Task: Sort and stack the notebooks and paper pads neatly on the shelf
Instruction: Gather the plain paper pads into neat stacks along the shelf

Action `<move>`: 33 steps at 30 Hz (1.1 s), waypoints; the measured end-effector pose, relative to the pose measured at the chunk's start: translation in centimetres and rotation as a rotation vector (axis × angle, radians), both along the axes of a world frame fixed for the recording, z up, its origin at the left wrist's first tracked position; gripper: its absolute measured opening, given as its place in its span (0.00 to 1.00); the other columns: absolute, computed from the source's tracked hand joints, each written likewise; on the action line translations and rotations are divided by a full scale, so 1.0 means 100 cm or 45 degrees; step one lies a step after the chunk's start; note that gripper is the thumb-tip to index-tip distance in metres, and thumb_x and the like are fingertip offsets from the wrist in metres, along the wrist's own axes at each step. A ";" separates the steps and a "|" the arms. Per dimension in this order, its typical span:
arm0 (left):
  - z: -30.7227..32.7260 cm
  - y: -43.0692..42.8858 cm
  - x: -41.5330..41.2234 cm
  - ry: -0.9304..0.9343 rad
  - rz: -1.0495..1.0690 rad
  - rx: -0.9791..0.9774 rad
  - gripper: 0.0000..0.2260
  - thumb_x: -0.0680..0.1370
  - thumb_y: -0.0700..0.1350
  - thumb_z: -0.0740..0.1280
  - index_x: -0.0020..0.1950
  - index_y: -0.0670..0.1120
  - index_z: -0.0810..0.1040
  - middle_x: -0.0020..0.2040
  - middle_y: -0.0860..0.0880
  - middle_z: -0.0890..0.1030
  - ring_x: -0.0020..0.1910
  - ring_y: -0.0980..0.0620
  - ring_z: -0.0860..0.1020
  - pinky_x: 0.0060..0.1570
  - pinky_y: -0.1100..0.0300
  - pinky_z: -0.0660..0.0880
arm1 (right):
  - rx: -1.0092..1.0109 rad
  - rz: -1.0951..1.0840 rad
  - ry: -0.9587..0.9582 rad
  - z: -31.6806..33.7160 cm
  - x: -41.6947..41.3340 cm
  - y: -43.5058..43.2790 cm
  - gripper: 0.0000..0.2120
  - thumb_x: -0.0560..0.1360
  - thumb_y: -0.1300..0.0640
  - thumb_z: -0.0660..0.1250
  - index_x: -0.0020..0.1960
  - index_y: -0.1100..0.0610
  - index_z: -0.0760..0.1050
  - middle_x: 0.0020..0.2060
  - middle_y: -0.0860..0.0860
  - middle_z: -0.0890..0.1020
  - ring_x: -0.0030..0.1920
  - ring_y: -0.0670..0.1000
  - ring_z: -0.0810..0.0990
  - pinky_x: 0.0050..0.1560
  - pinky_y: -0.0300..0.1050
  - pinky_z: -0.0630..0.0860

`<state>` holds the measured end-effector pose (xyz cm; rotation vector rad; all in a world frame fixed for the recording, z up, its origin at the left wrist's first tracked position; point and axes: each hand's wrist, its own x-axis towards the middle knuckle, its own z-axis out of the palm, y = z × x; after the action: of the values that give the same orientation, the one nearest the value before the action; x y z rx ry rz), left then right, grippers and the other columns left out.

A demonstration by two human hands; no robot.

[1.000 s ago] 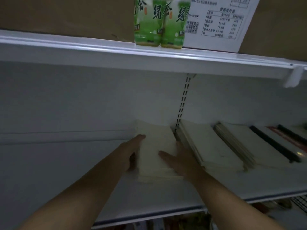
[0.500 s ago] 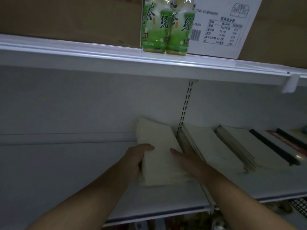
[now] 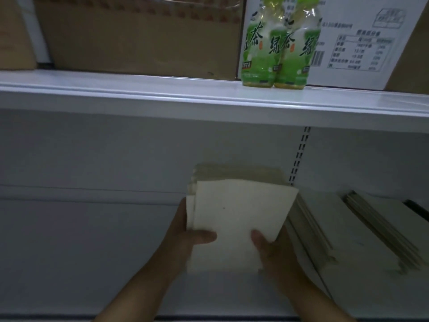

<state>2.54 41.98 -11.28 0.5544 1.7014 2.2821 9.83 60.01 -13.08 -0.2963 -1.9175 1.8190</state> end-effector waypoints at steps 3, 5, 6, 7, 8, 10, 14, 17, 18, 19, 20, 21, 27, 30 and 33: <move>-0.013 0.002 0.004 -0.056 0.088 0.016 0.40 0.50 0.41 0.75 0.63 0.46 0.73 0.53 0.46 0.83 0.53 0.44 0.81 0.42 0.55 0.80 | 0.007 -0.099 0.052 -0.018 -0.002 -0.011 0.40 0.53 0.30 0.73 0.57 0.52 0.73 0.50 0.48 0.81 0.50 0.44 0.82 0.47 0.38 0.77; -0.014 0.002 0.010 -0.027 0.099 -0.027 0.41 0.52 0.41 0.76 0.66 0.42 0.71 0.50 0.48 0.85 0.50 0.50 0.83 0.40 0.61 0.79 | 0.014 -0.158 0.036 -0.025 -0.002 -0.015 0.32 0.57 0.40 0.76 0.56 0.54 0.72 0.49 0.51 0.79 0.57 0.52 0.80 0.52 0.38 0.74; -0.014 0.001 0.013 -0.012 0.109 -0.055 0.39 0.56 0.38 0.77 0.67 0.40 0.70 0.49 0.50 0.85 0.47 0.55 0.83 0.39 0.65 0.78 | 0.033 -0.170 0.052 -0.028 -0.003 -0.015 0.30 0.58 0.42 0.78 0.53 0.54 0.72 0.48 0.51 0.79 0.57 0.47 0.80 0.51 0.33 0.74; -0.013 0.001 0.018 -0.002 0.126 -0.083 0.35 0.61 0.33 0.77 0.67 0.39 0.69 0.46 0.52 0.85 0.44 0.61 0.82 0.38 0.70 0.76 | 0.074 -0.162 0.054 -0.028 -0.002 -0.015 0.32 0.56 0.41 0.78 0.53 0.53 0.71 0.48 0.50 0.78 0.54 0.37 0.79 0.49 0.28 0.73; -0.013 0.003 0.023 -0.006 0.153 -0.108 0.31 0.66 0.29 0.74 0.66 0.39 0.70 0.44 0.54 0.83 0.41 0.67 0.81 0.37 0.75 0.74 | 0.134 -0.129 0.056 -0.032 -0.002 -0.013 0.35 0.55 0.40 0.78 0.55 0.54 0.70 0.49 0.50 0.78 0.51 0.28 0.76 0.50 0.26 0.73; -0.015 0.002 0.032 0.000 0.169 -0.165 0.25 0.68 0.25 0.70 0.59 0.45 0.72 0.44 0.60 0.76 0.35 0.77 0.75 0.34 0.82 0.68 | 0.165 -0.068 0.056 -0.032 -0.001 -0.010 0.32 0.60 0.52 0.79 0.58 0.55 0.67 0.47 0.44 0.77 0.44 0.22 0.74 0.46 0.21 0.71; -0.027 0.000 0.021 -0.070 0.119 -0.183 0.24 0.66 0.30 0.75 0.56 0.45 0.73 0.39 0.56 0.83 0.39 0.70 0.80 0.35 0.77 0.73 | 0.162 -0.042 0.068 -0.032 -0.005 -0.006 0.24 0.66 0.68 0.73 0.58 0.56 0.67 0.43 0.37 0.76 0.40 0.22 0.74 0.38 0.19 0.69; -0.038 -0.005 0.011 -0.073 0.021 -0.193 0.44 0.53 0.43 0.80 0.68 0.41 0.68 0.50 0.56 0.84 0.49 0.59 0.82 0.40 0.67 0.77 | 0.157 -0.013 0.020 -0.032 -0.006 -0.006 0.24 0.68 0.70 0.72 0.55 0.51 0.67 0.41 0.35 0.77 0.40 0.21 0.73 0.37 0.18 0.68; -0.038 -0.006 0.010 -0.072 0.020 -0.186 0.43 0.54 0.41 0.80 0.67 0.41 0.68 0.49 0.53 0.85 0.47 0.60 0.82 0.39 0.68 0.77 | 0.171 -0.016 0.014 -0.033 -0.007 -0.006 0.24 0.68 0.71 0.71 0.56 0.51 0.67 0.43 0.36 0.77 0.40 0.22 0.73 0.38 0.18 0.68; -0.037 -0.005 0.011 -0.054 0.030 -0.163 0.37 0.58 0.35 0.79 0.63 0.41 0.70 0.46 0.50 0.84 0.44 0.63 0.82 0.37 0.70 0.76 | 0.187 -0.024 -0.002 -0.035 -0.008 -0.005 0.24 0.68 0.69 0.72 0.56 0.51 0.67 0.43 0.36 0.77 0.41 0.22 0.74 0.38 0.18 0.69; -0.035 -0.003 0.012 -0.046 0.040 -0.161 0.30 0.62 0.28 0.76 0.59 0.44 0.71 0.45 0.51 0.82 0.39 0.68 0.81 0.34 0.74 0.74 | 0.185 -0.015 -0.005 -0.036 -0.008 -0.005 0.24 0.67 0.64 0.75 0.57 0.51 0.68 0.42 0.36 0.80 0.42 0.24 0.76 0.39 0.20 0.69; -0.032 -0.002 0.013 -0.048 0.061 -0.173 0.28 0.63 0.23 0.73 0.54 0.46 0.70 0.45 0.53 0.79 0.36 0.71 0.79 0.32 0.76 0.72 | 0.192 -0.022 -0.028 -0.038 -0.007 -0.005 0.24 0.66 0.59 0.76 0.57 0.50 0.69 0.42 0.35 0.81 0.44 0.26 0.77 0.40 0.21 0.70; -0.037 0.000 0.010 0.023 0.098 -0.094 0.34 0.50 0.32 0.78 0.51 0.47 0.70 0.49 0.52 0.77 0.37 0.70 0.79 0.33 0.76 0.73 | 0.249 -0.037 -0.085 -0.029 -0.001 -0.007 0.21 0.70 0.65 0.73 0.53 0.47 0.67 0.47 0.37 0.75 0.42 0.22 0.74 0.42 0.17 0.67; -0.021 0.005 0.021 0.034 0.174 -0.145 0.29 0.63 0.19 0.70 0.52 0.45 0.67 0.45 0.55 0.74 0.32 0.77 0.75 0.31 0.81 0.69 | 0.325 -0.035 -0.123 -0.029 0.002 -0.008 0.29 0.63 0.43 0.71 0.60 0.48 0.65 0.53 0.40 0.75 0.50 0.28 0.74 0.49 0.16 0.63; -0.021 0.007 0.021 0.129 0.235 -0.197 0.29 0.64 0.21 0.71 0.53 0.47 0.66 0.46 0.55 0.73 0.33 0.79 0.73 0.33 0.83 0.67 | 0.386 -0.011 -0.153 -0.024 0.005 -0.004 0.25 0.68 0.47 0.72 0.60 0.50 0.65 0.54 0.38 0.72 0.59 0.39 0.73 0.49 0.14 0.59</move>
<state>4.67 42.64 -13.42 0.5072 2.0354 2.2504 10.37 59.63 -15.50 -0.3153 -2.2343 1.5053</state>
